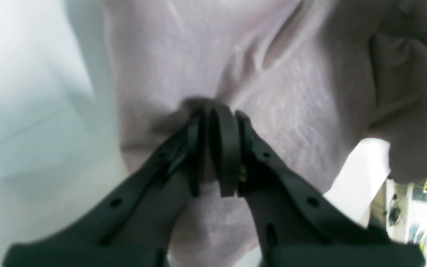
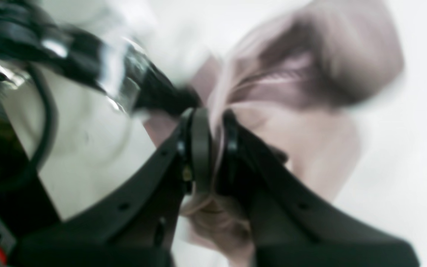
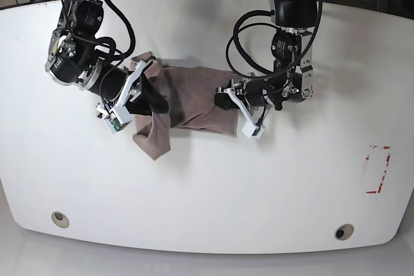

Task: Fold the T-shirt properly
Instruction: 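Lift and fold the shirt bundle with both grippers toward each other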

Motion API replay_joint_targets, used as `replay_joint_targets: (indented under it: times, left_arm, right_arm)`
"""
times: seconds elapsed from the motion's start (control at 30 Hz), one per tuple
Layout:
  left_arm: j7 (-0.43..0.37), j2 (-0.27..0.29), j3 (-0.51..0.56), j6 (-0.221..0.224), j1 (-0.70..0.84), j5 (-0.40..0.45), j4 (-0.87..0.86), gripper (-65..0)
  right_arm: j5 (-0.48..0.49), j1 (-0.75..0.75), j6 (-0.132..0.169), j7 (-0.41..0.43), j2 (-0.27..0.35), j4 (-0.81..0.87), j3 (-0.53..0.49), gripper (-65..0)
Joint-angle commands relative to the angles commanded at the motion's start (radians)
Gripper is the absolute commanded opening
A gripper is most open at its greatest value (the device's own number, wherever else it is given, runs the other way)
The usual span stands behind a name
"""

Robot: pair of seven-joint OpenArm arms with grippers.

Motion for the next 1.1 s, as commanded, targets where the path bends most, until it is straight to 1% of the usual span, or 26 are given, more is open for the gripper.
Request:
replay_joint_targets:
  times: [0.1, 0.17, 0.27, 0.37, 0.63, 0.7, 0.8, 0.9, 0.93, 0.97, 1.03, 1.1]
  left_arm:
    - [0.000, 0.000, 0.000, 0.000, 0.005, 0.000, 0.000, -58.1]
    - [0.000, 0.000, 0.000, 0.000, 0.005, -0.002, 0.000, -58.1]
    - [0.000, 0.000, 0.000, 0.000, 0.005, -0.002, 0.002, -58.1]
    - [0.000, 0.000, 0.000, -0.002, 0.005, -0.002, 0.000, -58.1]
    - [0.000, 0.000, -0.003, -0.002, 0.006, -0.002, 0.002, -58.1]
    - [0.000, 0.000, -0.005, -0.002, 0.006, -0.002, 0.002, -58.1]
    - [0.000, 0.000, -0.005, -0.003, 0.005, -0.002, 0.002, -58.1]
    - [0.000, 0.000, -0.005, -0.003, 0.005, -0.002, 0.002, -58.1]
    - [0.000, 0.000, -0.005, -0.003, 0.005, -0.002, 0.002, -58.1]
    - [0.000, 0.000, -0.005, -0.003, 0.005, -0.002, 0.002, -57.9]
    - [-0.002, 0.000, -0.005, -0.003, 0.003, -0.003, 0.002, -57.9]
    - [-0.002, 0.000, -0.005, -0.005, 0.002, -0.003, 0.002, -57.9]
  right_arm:
    - [-0.077, 0.003, 0.000, 0.009, -0.021, 0.000, -0.051, -62.5]
    - [-0.121, 0.006, 0.000, 0.015, -0.043, 0.000, -0.064, -62.5]
    - [-0.180, 0.002, 0.000, 0.034, -0.077, 0.000, -0.074, -62.5]
    - [-0.218, 0.002, 0.000, 0.038, -0.095, 0.000, -0.075, -62.5]
    - [-0.244, 0.012, 0.000, 0.046, -0.100, -0.002, -0.100, -62.3]
    - [-0.244, 0.021, 0.000, 0.046, -0.110, -0.002, -0.100, -61.8]
    - [-0.245, 0.023, 0.000, 0.046, -0.121, -0.021, -0.100, -55.2]
    - [-0.245, 0.023, 0.000, 0.046, -0.126, -0.037, -0.100, -41.1]
    - [-0.245, 0.025, 0.000, 0.046, -0.130, -0.037, -0.101, -32.7]
    - [-0.245, 0.025, 0.000, 0.046, -0.138, -0.037, -0.101, -29.3]
    - [-0.245, 0.026, 0.000, 0.046, -0.157, -0.031, -0.103, -20.6]
    - [-0.244, 0.026, 0.000, 0.044, -0.164, -0.023, -0.103, -14.0]
